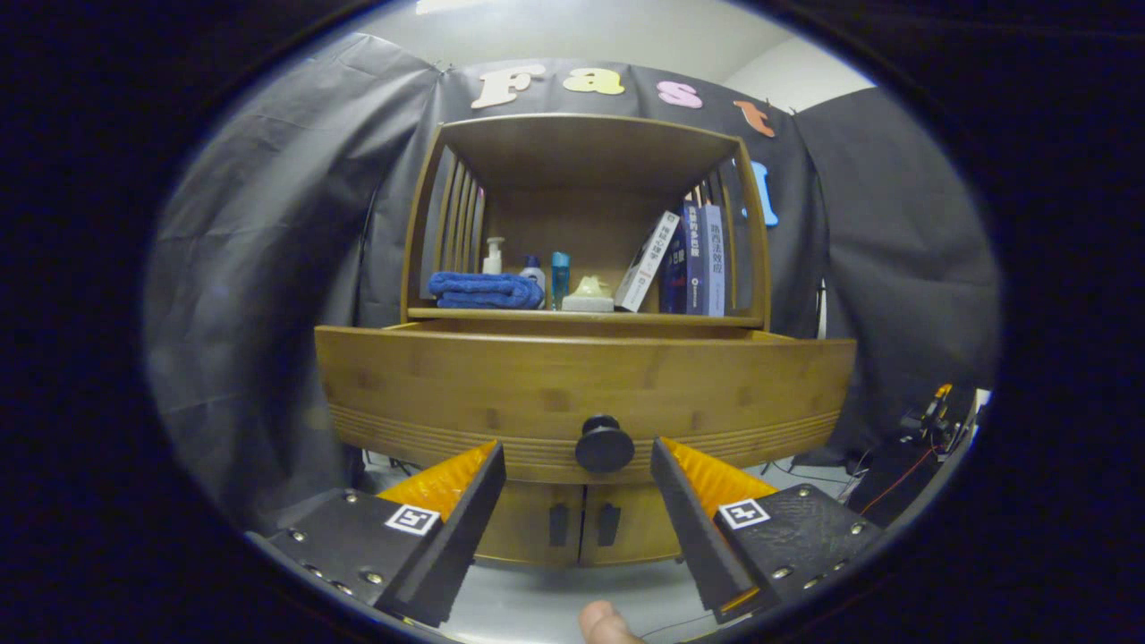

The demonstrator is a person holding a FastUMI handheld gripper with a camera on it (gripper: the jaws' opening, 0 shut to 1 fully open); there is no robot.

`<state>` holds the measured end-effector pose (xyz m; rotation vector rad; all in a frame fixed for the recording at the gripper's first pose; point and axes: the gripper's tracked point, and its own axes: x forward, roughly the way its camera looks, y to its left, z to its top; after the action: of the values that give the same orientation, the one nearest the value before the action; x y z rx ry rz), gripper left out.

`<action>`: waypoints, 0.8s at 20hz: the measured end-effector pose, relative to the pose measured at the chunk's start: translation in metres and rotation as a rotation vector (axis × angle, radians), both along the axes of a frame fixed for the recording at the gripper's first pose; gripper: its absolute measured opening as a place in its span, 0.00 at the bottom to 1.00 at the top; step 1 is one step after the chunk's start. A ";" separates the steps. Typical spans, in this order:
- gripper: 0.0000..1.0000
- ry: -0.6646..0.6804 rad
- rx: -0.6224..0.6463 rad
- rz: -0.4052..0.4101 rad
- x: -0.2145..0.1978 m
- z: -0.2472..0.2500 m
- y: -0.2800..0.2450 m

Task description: Pull open the drawer, take out the items inside it, and place them on the countertop above the cabinet.

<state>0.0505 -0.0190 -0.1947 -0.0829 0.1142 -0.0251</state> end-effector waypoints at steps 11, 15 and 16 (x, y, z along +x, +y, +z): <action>0.99 0.010 0.009 -0.009 0.060 -0.005 -0.022; 0.98 0.001 -0.001 0.006 0.085 0.000 -0.023; 0.99 -0.001 -0.002 0.009 0.094 -0.001 -0.023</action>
<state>0.1444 -0.0421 -0.1952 -0.0851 0.1128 -0.0160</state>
